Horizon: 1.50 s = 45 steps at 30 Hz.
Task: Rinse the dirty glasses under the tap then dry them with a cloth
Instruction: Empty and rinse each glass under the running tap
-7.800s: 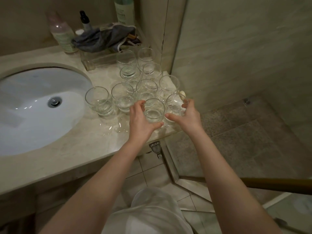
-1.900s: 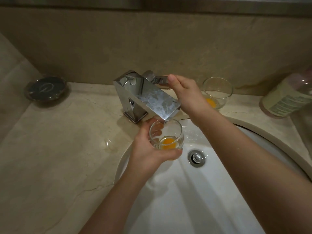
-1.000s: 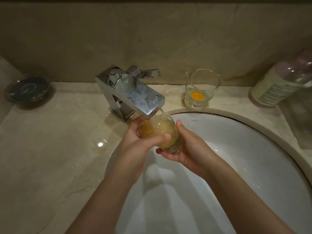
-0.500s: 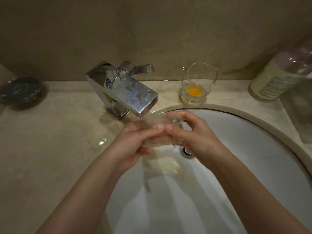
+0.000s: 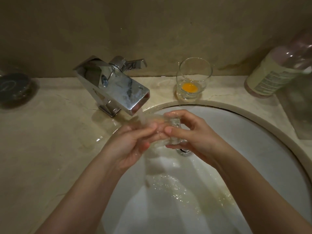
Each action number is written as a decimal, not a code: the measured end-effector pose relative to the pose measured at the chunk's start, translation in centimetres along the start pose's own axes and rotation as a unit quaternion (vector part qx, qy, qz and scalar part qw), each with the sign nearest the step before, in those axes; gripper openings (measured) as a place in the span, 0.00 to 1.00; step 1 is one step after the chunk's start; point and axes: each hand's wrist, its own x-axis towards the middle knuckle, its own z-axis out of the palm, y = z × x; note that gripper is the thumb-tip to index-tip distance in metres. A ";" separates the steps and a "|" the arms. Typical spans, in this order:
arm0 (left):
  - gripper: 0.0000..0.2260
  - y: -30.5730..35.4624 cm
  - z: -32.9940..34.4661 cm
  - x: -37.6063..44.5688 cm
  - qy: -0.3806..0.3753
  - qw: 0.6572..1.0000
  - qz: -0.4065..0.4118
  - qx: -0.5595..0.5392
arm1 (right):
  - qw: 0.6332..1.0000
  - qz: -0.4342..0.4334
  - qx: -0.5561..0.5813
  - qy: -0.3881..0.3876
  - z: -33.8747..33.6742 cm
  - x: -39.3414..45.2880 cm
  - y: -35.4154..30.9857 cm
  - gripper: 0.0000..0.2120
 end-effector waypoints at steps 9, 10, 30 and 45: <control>0.13 0.2 0.4 0.2 0.020 0.999 0.017 0.043 | 1.000 0.019 -0.006 0.014 -0.2 -0.3 0.0 0.13; 0.16 0.2 0.3 0.3 0.024 0.999 0.015 0.033 | 0.999 0.003 -0.036 0.019 -0.2 -0.2 0.1 0.15; 0.15 -0.4 -0.4 0.5 0.023 0.998 0.019 0.046 | 0.996 0.069 -0.033 -0.041 0.4 0.8 -0.5 0.14; 0.12 -0.3 -0.3 0.4 0.043 0.999 0.019 -0.010 | 0.996 0.007 -0.085 -0.019 0.2 0.6 -0.3 0.16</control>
